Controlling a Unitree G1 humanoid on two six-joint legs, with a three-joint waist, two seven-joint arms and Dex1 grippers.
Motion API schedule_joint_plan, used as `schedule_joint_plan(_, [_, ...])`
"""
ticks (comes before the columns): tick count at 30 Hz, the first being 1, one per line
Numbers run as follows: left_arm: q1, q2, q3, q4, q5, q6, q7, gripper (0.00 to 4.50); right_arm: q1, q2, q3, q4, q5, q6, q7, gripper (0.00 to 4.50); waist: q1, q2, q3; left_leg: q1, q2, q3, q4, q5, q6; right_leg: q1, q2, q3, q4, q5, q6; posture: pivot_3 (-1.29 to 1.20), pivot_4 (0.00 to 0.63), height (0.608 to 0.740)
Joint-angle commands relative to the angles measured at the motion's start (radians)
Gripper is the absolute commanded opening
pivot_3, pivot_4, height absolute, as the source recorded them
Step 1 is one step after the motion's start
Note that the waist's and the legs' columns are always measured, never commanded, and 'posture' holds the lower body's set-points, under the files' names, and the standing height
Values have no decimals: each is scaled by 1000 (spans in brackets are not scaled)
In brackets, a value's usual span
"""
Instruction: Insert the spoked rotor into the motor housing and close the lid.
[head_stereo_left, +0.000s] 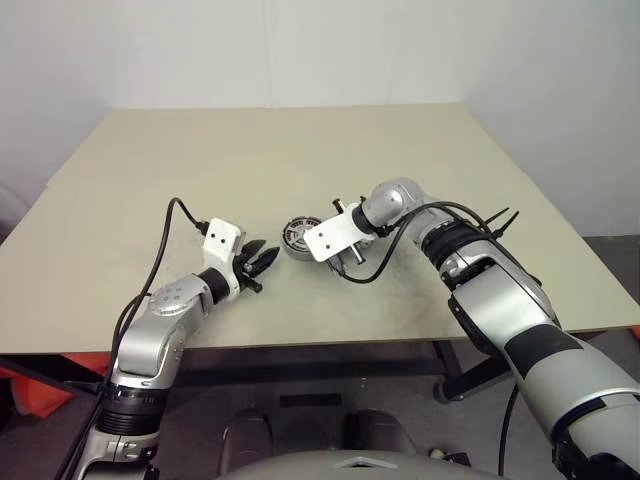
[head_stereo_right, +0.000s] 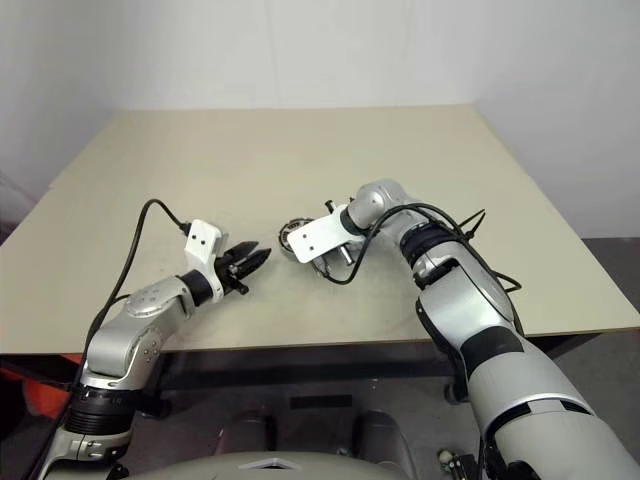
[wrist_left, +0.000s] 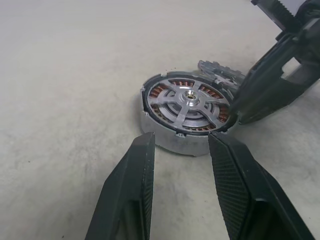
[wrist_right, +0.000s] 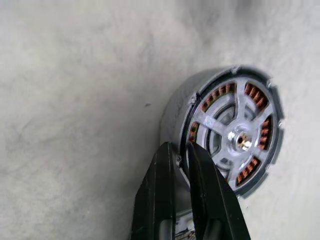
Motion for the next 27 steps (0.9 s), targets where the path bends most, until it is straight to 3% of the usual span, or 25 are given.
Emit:
schedule_joint_plan(1, [-18,7,1,-12,8,-28,-4,1775,0,5,-42,-63,40,28,-33,1753,0,0,0,0,0,0,0,0,0,0,0,0,0,0,0,0,0,740])
schedule_joint_plan(5, [-20,6,-4,-8,10,-32,-5,1775,2,-1,-72,-103,66,57,-59,3131,0,0,0,1,0,0,0,0,0,0,0,0,1,0,0,0,0,740])
schedule_joint_plan(10, [-38,5,-8,2,2,-32,-14,1775,58,-22,-206,-241,186,236,-98,3131,5,0,0,1,0,0,0,0,0,1,0,0,1,0,0,0,0,740])
schedule_joint_plan(16, [-115,3,15,44,-40,-17,-48,1775,239,56,-509,-628,445,1005,-292,3131,15,0,0,3,0,-1,0,1,-1,3,0,0,1,0,0,0,0,740])
schedule_joint_plan(23, [-302,0,18,270,-34,-66,-120,1775,513,51,-717,-1106,646,1603,-436,3131,47,0,0,8,-1,-1,-1,3,-5,7,0,1,0,0,1,0,0,740])
schedule_joint_plan(27, [-376,17,26,407,8,-138,-139,1775,570,105,-885,-1228,722,1843,-562,3131,50,1,-1,12,-1,-1,-6,6,-10,7,1,1,0,0,1,0,0,740])
